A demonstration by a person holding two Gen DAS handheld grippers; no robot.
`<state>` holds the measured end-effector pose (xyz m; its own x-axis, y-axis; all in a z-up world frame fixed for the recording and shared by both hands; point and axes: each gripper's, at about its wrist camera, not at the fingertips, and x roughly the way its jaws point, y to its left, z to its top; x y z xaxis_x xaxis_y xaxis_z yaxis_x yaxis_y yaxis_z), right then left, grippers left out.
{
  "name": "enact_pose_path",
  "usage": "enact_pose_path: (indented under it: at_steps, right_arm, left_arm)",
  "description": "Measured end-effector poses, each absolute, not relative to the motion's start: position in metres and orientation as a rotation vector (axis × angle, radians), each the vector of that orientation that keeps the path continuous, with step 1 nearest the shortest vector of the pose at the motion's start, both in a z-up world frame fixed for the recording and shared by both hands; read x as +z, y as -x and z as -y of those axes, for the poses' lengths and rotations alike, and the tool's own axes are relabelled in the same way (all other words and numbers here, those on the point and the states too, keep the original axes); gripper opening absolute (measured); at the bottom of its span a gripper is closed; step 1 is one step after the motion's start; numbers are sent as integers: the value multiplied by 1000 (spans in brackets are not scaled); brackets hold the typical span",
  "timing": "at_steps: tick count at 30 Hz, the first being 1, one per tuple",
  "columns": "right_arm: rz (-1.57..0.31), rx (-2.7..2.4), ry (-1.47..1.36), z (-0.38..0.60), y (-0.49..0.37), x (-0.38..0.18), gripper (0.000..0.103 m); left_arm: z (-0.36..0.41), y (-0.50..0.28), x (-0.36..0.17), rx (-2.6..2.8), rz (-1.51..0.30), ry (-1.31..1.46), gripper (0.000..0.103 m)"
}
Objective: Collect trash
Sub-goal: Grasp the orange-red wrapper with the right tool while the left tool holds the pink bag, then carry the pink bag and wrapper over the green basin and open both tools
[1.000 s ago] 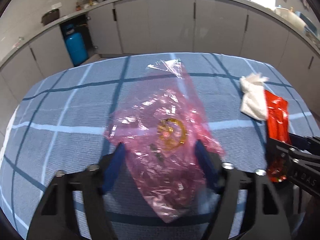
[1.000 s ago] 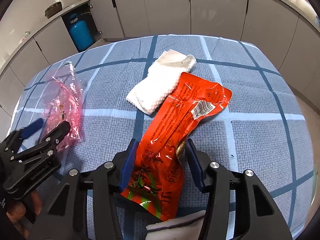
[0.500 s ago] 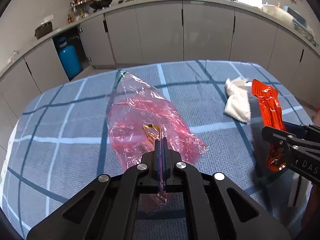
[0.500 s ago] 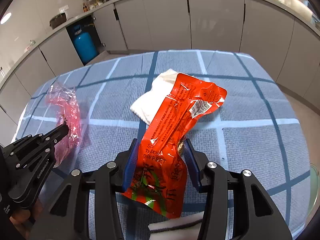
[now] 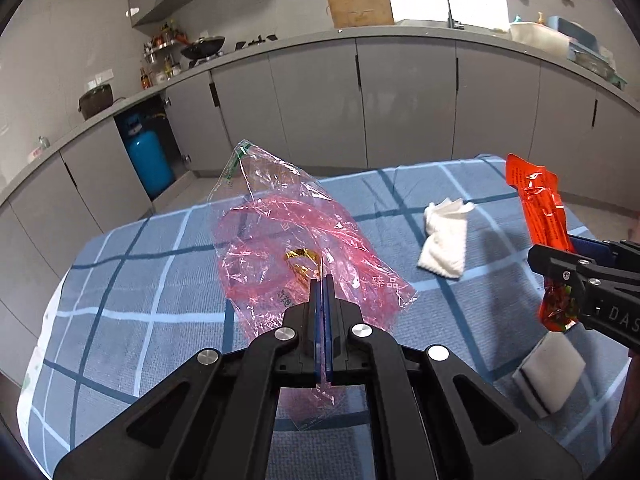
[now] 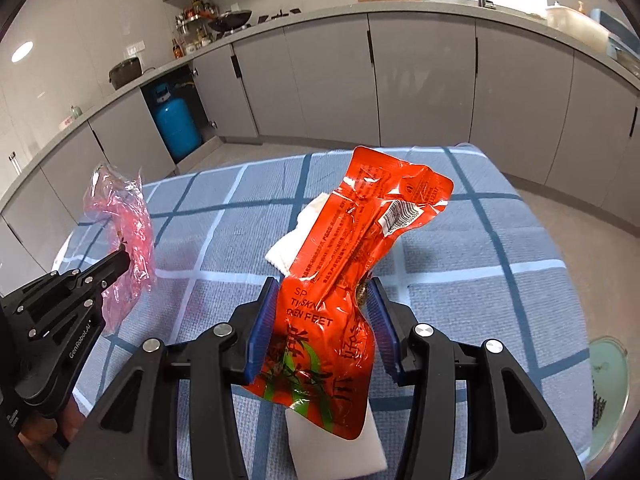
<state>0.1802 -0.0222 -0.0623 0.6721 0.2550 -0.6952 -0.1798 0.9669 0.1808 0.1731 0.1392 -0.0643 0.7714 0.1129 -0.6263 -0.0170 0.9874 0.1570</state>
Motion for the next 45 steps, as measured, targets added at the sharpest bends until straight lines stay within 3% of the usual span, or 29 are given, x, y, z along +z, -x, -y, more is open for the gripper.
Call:
enact_pose_path:
  at_steps: [16,45]
  right_arm:
    - [-748,214,-159,67,-147,-51,44]
    - [-710,-58,-251,234,-74,-51,44]
  left_arm:
    - [-79,-154,-43,-33,-638,-216,2]
    - [93,-123,-44,-367,-586,-368,2]
